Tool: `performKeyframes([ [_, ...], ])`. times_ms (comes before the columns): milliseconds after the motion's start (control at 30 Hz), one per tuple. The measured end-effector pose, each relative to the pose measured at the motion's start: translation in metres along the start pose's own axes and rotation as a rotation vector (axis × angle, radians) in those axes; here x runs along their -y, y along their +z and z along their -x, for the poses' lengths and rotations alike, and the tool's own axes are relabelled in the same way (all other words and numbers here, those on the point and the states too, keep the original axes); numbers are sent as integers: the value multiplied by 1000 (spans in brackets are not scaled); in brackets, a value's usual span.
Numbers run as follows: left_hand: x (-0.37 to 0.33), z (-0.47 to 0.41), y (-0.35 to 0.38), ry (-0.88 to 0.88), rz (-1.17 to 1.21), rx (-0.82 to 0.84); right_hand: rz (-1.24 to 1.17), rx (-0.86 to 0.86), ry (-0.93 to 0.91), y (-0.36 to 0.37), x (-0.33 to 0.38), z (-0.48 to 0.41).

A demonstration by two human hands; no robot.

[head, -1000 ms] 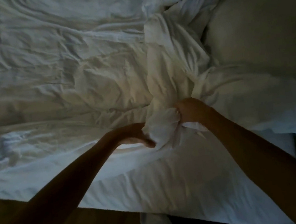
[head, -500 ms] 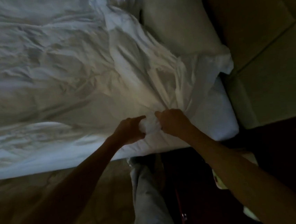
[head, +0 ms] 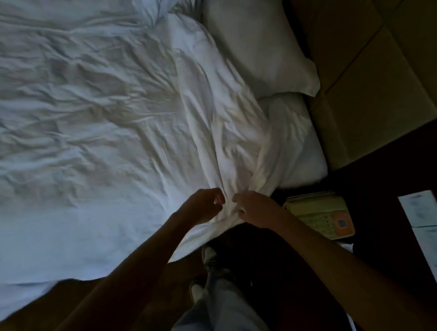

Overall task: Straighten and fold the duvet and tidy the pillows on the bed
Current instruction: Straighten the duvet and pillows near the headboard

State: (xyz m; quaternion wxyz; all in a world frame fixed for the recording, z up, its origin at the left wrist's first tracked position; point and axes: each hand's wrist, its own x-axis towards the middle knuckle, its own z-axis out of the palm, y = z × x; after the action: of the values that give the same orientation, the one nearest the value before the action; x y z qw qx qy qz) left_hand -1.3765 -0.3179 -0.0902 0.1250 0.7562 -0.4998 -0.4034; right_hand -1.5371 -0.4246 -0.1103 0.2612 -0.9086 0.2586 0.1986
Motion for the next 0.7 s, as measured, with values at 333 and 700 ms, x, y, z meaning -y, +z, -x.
performKeyframes([
  [333, -21, -37, -27, 34, -117, 10, -117, -93, 125, -41, -31, -11],
  [700, -58, -238, -126, 162, -509, -27, -263, -270, 321, -126, -148, -161],
])
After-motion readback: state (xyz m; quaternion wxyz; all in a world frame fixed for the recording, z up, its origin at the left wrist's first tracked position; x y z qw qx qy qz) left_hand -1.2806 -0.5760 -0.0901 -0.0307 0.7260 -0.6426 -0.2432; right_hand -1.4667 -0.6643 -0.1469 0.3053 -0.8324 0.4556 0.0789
